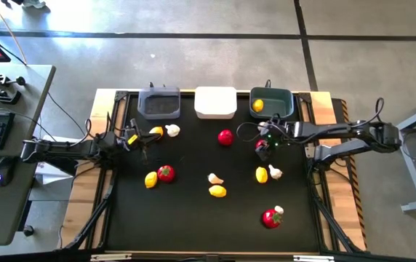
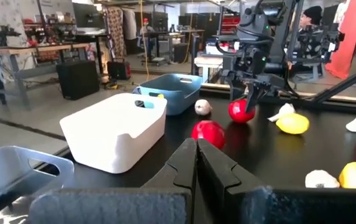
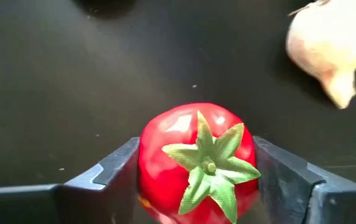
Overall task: Sort produce into baskets
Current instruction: Put the tomato into the black bin
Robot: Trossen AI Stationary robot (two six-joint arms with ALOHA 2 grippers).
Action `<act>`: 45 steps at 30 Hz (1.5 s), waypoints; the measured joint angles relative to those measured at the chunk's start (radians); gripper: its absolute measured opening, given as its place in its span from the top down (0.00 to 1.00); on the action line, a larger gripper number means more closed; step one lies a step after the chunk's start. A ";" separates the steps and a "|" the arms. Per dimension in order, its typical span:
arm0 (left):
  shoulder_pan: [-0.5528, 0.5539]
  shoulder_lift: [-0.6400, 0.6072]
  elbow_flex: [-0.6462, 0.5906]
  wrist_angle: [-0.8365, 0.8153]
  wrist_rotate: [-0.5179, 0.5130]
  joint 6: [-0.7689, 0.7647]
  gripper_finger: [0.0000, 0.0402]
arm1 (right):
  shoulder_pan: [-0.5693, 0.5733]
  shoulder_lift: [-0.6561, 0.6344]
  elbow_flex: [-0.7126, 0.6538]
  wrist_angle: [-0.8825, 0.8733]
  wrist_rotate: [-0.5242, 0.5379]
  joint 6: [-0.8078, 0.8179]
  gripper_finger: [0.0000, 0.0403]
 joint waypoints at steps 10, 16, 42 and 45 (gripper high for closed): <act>0.000 0.019 0.000 0.008 -0.062 0.011 1.00 | -0.039 0.001 0.114 0.208 -0.068 -0.003 0.41; 0.000 0.047 0.000 0.013 -0.075 0.030 1.00 | -0.079 0.014 0.116 0.588 -0.083 -0.007 0.41; 0.110 0.398 0.196 0.292 0.007 0.503 0.95 | -0.083 0.533 0.179 1.696 -0.203 0.054 0.42; 0.140 0.484 0.261 0.290 0.029 0.562 0.93 | -0.083 0.584 0.237 1.696 -0.233 0.056 0.42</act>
